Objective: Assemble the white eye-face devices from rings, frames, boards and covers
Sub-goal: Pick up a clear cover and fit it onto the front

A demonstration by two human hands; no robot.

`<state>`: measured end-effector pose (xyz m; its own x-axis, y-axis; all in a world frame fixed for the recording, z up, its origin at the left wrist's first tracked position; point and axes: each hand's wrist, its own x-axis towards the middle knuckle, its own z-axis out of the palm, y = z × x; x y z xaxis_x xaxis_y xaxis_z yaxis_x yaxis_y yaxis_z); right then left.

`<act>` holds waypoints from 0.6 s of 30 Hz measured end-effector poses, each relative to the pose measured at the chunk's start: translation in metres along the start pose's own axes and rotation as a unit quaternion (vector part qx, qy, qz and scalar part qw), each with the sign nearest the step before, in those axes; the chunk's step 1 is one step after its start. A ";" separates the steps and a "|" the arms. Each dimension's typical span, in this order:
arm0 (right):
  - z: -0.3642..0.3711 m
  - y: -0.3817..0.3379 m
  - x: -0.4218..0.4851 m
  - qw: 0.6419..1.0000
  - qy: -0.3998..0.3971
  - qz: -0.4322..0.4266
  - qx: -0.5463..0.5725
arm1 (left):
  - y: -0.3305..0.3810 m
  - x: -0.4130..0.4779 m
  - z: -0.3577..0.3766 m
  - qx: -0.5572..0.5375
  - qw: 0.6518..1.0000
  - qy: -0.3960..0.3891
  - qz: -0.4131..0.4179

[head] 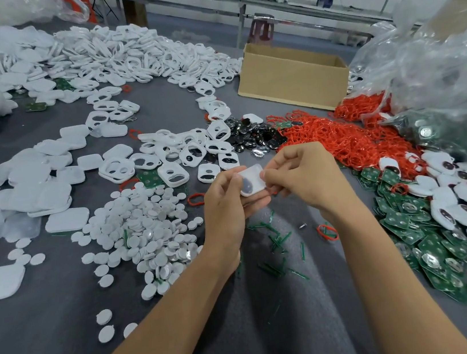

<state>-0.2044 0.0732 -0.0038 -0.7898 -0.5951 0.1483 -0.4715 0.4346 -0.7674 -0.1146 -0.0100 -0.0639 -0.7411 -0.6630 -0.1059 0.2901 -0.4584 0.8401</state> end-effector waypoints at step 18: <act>0.001 0.011 0.004 1.000 -0.016 0.013 -0.018 | 0.001 -0.003 0.000 0.033 0.999 0.009 0.013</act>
<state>-0.2126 0.0756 -0.0125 -0.7896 -0.6039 0.1085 -0.4650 0.4736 -0.7480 -0.1120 -0.0086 -0.0633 -0.7224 -0.6852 -0.0933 0.2679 -0.4017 0.8757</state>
